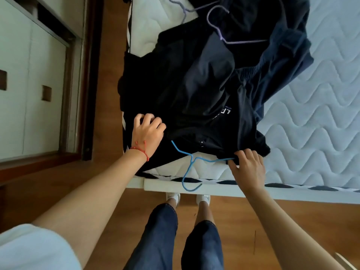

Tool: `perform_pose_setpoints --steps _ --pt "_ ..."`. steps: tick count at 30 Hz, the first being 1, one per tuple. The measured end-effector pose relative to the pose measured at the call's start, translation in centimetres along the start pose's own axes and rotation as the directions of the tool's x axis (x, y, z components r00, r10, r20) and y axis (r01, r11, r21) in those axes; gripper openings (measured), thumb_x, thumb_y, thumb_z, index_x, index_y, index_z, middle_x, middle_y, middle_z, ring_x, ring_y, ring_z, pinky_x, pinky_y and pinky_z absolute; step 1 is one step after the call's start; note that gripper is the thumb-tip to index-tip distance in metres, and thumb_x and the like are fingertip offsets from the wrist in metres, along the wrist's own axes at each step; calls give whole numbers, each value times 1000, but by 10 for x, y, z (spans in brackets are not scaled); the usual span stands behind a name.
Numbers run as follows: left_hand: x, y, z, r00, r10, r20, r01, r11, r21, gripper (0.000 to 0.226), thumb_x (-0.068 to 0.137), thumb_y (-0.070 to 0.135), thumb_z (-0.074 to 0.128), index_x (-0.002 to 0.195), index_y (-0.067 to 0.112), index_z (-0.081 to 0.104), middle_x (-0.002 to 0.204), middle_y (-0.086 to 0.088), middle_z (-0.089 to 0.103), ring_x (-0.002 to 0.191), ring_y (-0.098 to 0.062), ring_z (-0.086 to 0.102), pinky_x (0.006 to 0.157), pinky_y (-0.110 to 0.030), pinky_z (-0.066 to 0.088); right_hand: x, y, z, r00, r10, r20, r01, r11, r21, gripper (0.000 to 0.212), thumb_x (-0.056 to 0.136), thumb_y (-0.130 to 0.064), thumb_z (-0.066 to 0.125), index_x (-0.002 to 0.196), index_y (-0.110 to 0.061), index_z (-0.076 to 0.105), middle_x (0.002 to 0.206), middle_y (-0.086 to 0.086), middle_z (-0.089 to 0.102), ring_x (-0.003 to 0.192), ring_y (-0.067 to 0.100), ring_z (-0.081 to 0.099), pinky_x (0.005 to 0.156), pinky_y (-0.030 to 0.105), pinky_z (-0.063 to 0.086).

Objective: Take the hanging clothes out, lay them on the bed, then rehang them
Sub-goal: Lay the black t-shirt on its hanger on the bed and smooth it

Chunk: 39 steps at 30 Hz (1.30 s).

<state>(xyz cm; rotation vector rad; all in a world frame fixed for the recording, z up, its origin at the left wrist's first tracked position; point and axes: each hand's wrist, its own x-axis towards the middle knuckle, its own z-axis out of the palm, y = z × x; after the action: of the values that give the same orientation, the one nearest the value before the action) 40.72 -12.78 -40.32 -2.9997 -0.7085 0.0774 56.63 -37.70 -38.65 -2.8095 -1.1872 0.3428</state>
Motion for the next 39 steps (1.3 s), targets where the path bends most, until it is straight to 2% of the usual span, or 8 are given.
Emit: perform_pose_setpoints --steps 5,9,14,19,22,27,31,39 --pt "0 -12 -51 997 38 -68 -48 988 -144 14 75 16 56 70 19 69 72 4 68 79 -23 65 86 -35 32 -8 -8 -54 997 83 4 -82 976 202 22 79 -23 56 83 -3 66 70 10 61 66 33 60 59 33 46" --pt "5 -16 -113 993 -23 -117 -10 963 -271 21 76 23 50 68 17 68 67 3 68 68 -21 67 81 -29 31 -10 -16 -108 969 244 32 -236 887 397 17 86 -18 62 97 -6 67 92 10 65 82 32 60 65 33 42" --pt "18 -9 -179 978 -58 -202 -25 923 -385 23 80 28 48 74 17 68 72 2 69 68 -22 67 76 -26 31 -27 -10 -179 927 358 -116 -236 792 563 14 86 -17 62 94 -6 66 84 -1 57 80 20 55 69 28 39" --pt "37 24 -250 947 -29 -319 -130 876 -464 28 81 31 50 75 11 69 71 -4 68 66 -27 65 69 -26 37 -51 14 -240 852 466 -239 -229 742 630 16 86 -21 62 94 -7 66 93 6 64 84 18 55 76 27 40" --pt "45 56 -297 915 6 -403 -216 851 -478 30 80 31 51 75 8 70 70 -7 68 65 -28 65 67 -28 44 -75 37 -278 777 539 -324 -222 718 660 17 86 -23 63 93 -8 67 93 7 65 84 18 55 76 24 36" --pt "54 136 -373 840 72 -538 -374 796 -476 31 80 32 53 78 6 70 71 -10 69 70 -21 63 68 -26 39 -134 95 -331 627 632 -455 -191 691 697 19 86 -23 63 90 -6 67 92 12 67 90 26 59 74 19 32" --pt "37 228 -433 775 119 -620 -492 729 -475 33 81 33 50 77 6 69 73 -13 67 71 -29 64 68 -26 39 -210 153 -362 479 677 -559 -171 696 697 24 83 -27 65 84 -3 68 85 16 69 83 31 62 66 16 27" --pt "-26 425 -522 635 177 -752 -708 523 -475 32 83 31 54 82 3 69 80 -16 68 78 -31 64 70 -29 43 -385 277 -425 215 722 -658 -209 692 691 24 83 -28 64 87 -5 69 87 15 70 86 28 62 75 20 35"
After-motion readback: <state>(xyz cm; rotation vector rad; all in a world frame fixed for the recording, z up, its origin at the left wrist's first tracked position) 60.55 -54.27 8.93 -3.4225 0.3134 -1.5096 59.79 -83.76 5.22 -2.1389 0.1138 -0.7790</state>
